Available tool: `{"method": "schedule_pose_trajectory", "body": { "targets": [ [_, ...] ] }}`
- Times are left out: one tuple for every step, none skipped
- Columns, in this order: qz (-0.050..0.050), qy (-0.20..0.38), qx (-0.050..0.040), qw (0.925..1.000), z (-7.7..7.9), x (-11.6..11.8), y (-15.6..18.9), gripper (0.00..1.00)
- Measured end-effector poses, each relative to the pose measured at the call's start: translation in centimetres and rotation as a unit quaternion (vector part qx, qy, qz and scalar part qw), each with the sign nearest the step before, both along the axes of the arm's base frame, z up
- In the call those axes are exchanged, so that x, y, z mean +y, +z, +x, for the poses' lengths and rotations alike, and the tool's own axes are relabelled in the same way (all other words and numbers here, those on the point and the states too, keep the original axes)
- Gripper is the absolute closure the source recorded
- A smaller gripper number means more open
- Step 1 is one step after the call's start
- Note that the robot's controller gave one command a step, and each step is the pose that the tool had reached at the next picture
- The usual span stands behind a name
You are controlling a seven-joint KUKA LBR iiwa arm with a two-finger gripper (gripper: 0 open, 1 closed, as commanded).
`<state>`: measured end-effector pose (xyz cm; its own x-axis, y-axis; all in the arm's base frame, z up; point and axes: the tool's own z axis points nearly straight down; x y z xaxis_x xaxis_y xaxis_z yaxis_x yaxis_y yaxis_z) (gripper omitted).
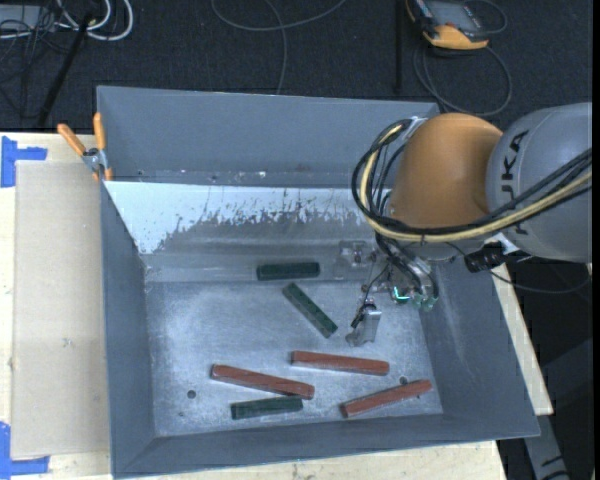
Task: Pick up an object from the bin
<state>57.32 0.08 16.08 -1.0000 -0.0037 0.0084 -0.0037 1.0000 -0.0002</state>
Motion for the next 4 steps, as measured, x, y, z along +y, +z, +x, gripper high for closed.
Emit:
{"method": "schedule_pose_trajectory", "body": {
  "targets": [
    [0.001, 0.033, 0.0006, 0.9994, -5.2, -7.0, -9.5, 0.00],
    [0.000, 0.036, -0.0038, 0.9994, -4.8, -6.7, -9.1, 1.00],
    [0.000, -0.031, -0.0086, 0.9995, -3.8, -6.7, 3.9, 1.00],
    [0.000, 0.128, -0.0071, 0.9918, -2.1, -5.3, 13.5, 1.00]
  ]
}}
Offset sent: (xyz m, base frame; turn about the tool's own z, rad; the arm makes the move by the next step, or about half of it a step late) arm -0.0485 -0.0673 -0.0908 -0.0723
